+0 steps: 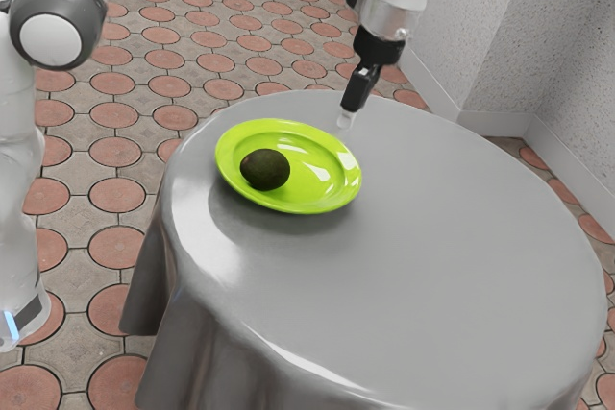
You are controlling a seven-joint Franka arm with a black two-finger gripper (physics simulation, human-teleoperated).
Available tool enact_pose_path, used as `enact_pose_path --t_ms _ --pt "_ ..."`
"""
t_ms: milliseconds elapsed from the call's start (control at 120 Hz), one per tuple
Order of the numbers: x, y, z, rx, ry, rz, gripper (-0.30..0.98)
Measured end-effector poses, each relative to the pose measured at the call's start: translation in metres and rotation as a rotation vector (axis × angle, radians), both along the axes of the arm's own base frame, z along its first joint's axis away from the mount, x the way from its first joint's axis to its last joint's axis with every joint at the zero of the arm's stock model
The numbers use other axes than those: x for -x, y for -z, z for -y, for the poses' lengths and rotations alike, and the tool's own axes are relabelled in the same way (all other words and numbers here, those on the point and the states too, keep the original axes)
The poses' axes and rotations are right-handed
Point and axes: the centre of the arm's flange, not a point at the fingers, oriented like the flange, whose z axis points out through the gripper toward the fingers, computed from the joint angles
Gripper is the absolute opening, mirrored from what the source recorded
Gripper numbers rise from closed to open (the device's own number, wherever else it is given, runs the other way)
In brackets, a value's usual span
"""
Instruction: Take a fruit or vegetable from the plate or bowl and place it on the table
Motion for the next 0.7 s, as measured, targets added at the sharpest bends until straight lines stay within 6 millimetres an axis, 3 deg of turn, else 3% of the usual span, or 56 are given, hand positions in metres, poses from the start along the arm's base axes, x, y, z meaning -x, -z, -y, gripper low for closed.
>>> enact_pose_path --t_ms 167,275,367,500,600,700 --pt "0.005 -0.007 0.008 0.033 0.015 0.007 0.69" --pt "0.019 -0.021 0.027 0.061 0.055 0.019 0.69" --pt "0.018 -0.013 0.035 0.061 0.103 -0.006 0.69" --pt "-0.016 0.028 -0.006 -0.058 0.296 -0.039 0.69" --pt "-0.026 0.031 -0.025 -0.114 0.485 -0.025 0.69" --pt "-0.020 0.035 -0.046 -0.126 0.640 -0.033 0.69"
